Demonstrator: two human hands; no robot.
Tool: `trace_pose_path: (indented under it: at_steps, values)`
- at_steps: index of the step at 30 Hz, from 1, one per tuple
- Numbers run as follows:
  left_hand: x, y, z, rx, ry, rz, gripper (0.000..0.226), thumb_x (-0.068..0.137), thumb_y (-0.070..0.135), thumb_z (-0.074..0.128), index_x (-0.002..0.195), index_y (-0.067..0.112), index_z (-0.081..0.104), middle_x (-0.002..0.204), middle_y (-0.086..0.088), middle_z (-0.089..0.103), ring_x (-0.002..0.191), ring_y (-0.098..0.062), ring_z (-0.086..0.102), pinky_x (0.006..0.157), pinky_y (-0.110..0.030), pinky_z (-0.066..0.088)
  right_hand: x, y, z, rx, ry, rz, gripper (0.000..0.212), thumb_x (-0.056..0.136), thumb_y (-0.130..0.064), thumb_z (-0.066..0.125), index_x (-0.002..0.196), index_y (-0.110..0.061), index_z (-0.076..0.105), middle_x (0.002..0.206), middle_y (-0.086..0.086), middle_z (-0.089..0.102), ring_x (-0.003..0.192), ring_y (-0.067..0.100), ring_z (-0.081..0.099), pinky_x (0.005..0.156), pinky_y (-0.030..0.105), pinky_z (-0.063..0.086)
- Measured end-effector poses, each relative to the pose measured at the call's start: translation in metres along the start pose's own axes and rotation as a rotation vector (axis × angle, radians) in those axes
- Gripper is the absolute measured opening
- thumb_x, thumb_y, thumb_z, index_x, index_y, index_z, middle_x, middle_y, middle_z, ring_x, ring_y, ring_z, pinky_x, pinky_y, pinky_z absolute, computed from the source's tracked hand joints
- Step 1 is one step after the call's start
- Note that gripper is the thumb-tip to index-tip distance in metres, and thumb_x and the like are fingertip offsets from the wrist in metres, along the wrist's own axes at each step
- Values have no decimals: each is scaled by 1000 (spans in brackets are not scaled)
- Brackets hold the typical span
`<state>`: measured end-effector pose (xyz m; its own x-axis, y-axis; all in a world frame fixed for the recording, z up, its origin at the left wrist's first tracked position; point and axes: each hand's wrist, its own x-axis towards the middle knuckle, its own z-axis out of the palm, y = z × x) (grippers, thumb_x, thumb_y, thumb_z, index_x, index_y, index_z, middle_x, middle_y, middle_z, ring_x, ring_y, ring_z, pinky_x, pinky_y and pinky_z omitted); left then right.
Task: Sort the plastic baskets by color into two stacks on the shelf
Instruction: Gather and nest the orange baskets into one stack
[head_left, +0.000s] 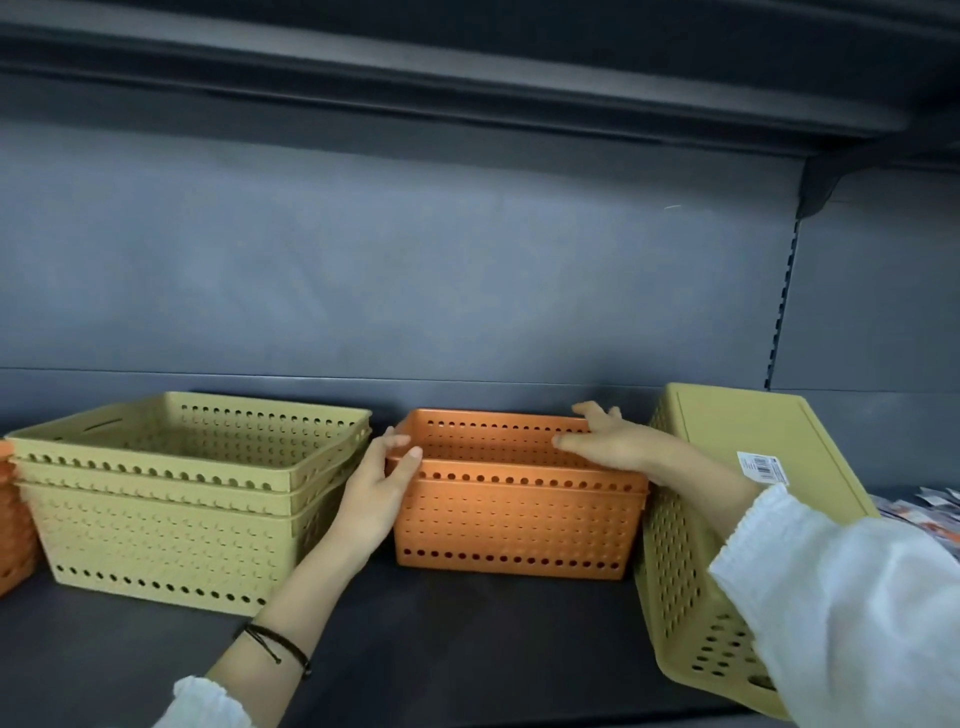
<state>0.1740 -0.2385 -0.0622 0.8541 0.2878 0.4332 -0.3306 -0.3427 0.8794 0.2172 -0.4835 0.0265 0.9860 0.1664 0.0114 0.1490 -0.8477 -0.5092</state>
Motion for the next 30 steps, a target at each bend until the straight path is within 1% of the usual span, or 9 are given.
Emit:
trace_pose_path:
  at_steps: [4, 7, 9, 12, 14, 16, 22, 27, 30]
  values:
    - [-10, -6, -6, 18, 19, 46, 12, 92, 33, 56, 98, 22, 56, 145, -3, 44, 138, -17, 34, 106, -29, 26, -25, -13, 4, 48, 93, -73, 68, 91, -53, 46, 151, -32, 19, 163, 4, -2, 148, 32, -6, 116, 53, 7]
    - [-22, -8, -6, 28, 30, 69, 18, 88, 38, 60, 86, 26, 46, 107, -4, 57, 111, -24, 52, 92, -37, 42, -48, -14, 20, 129, 224, -131, 64, 92, -53, 45, 149, -33, 24, 163, 1, -1, 148, 28, -12, 118, 53, 2]
    - [-32, -5, -5, 23, 14, 92, 21, 87, 38, 62, 84, 30, 42, 100, -4, 55, 104, -25, 54, 90, -42, 46, -60, -9, 41, 196, 312, -150, 63, 92, -52, 45, 148, -32, 26, 163, 1, -4, 148, 27, -14, 118, 50, 0]
    - [-49, 3, -1, 45, 55, 145, 20, 87, 35, 63, 84, 30, 43, 116, -8, 53, 126, -29, 42, 105, -51, 35, -70, 0, 77, 330, 313, -157, 65, 92, -52, 46, 149, -34, 22, 162, -1, -14, 147, 26, -17, 118, 49, 0]
    - [-61, 9, 5, 130, 58, 203, 19, 87, 46, 57, 83, 32, 44, 140, -10, 44, 146, -27, 12, 117, -51, 10, -72, 3, 93, 465, 243, -162, 67, 92, -54, 45, 150, -39, 16, 161, -2, -18, 148, 26, -11, 118, 49, 5]
    - [-76, 16, 12, 239, 6, 247, 26, 83, 62, 40, 83, 37, 46, 156, -6, 27, 148, -19, -8, 117, -48, -5, -73, 4, 102, 593, 215, -180, 67, 92, -54, 43, 150, -42, 10, 160, -2, -21, 149, 23, -7, 118, 46, 7]
    - [-119, 48, 30, 444, -173, 264, 37, 86, 68, 14, 111, 72, 41, 160, 13, 2, 145, -8, -16, 115, -51, -5, -82, 7, 100, 775, 246, -175, 65, 92, -59, 36, 148, -50, 3, 158, -4, -28, 148, 18, -9, 117, 45, 4]
    - [-120, 51, 21, 313, 75, 253, 49, 82, 68, 27, 131, 61, 32, 154, 9, 24, 141, -16, 15, 105, -37, 14, -91, 10, 94, 884, 243, -178, 62, 95, -40, 46, 149, -45, 16, 160, -6, -19, 148, 12, -6, 115, 38, 6]
    - [-101, 35, 8, 165, 157, 64, 89, 70, 74, 45, 148, 39, 19, 156, -1, 24, 143, -22, 18, 113, -41, 15, -92, 11, 91, 907, 239, -178, 62, 95, -35, 45, 149, -44, 16, 161, -9, -15, 148, 14, -3, 115, 40, 7]
